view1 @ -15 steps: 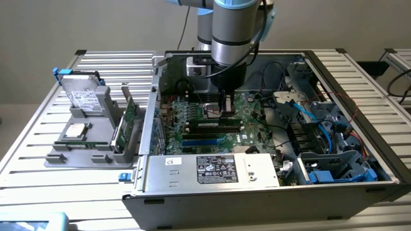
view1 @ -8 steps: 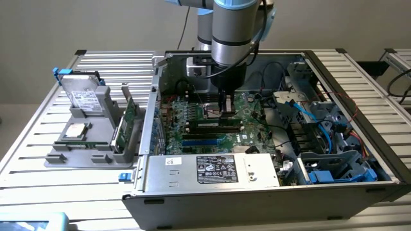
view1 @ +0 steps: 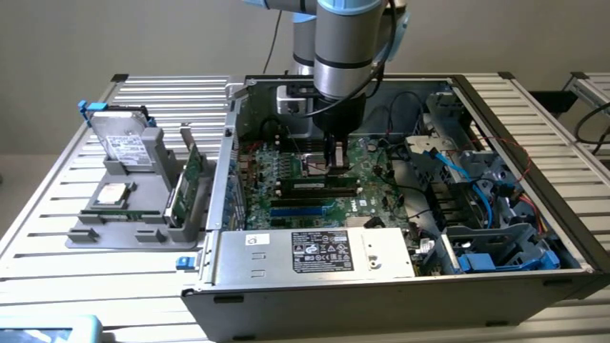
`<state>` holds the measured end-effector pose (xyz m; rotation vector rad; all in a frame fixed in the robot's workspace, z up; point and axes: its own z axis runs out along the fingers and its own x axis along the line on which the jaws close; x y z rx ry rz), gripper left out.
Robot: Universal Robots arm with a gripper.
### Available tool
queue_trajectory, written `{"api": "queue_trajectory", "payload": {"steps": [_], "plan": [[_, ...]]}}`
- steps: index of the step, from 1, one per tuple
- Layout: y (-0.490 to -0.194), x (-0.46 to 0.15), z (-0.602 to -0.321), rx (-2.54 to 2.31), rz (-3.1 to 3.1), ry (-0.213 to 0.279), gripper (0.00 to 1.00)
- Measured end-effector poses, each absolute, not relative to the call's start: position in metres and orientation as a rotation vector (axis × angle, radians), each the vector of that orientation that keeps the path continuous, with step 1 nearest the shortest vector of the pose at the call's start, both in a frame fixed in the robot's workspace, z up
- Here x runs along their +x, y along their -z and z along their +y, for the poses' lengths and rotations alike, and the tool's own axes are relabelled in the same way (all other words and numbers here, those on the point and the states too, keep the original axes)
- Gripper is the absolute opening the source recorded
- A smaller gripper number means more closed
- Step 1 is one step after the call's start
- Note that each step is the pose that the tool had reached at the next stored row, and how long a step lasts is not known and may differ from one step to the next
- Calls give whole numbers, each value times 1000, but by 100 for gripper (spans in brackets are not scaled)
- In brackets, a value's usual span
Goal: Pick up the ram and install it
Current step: 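Insert the ram into the slot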
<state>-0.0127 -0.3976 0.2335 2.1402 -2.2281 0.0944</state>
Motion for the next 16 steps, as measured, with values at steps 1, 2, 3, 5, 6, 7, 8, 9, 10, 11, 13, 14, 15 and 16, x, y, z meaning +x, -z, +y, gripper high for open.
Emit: {"api": "queue_trajectory", "payload": {"steps": [1, 2, 3, 5, 6, 7, 8, 9, 10, 11, 13, 14, 15, 16], "plan": [[-233, -13, -398, 2140, -2228, -94, 12], [-233, -13, -398, 2140, -2228, -95, 12], [-233, -13, -398, 2140, -2228, -94, 12], [-233, -13, -398, 2140, -2228, -94, 12], [-233, -13, -398, 2140, -2228, -95, 12], [-233, -13, -398, 2140, -2228, -95, 12], [-233, -13, -398, 2140, -2228, -94, 12], [-232, -13, -398, 2140, -2228, -94, 12], [-232, -13, -398, 2140, -2228, -94, 12], [-232, -13, -397, 2140, -2228, -94, 12], [-232, -13, -398, 2140, -2228, -94, 12], [-232, -13, -398, 2141, -2228, -94, 12], [-232, -13, -398, 2140, -2228, -94, 12], [-232, -13, -398, 2140, -2228, -94, 12]]}}
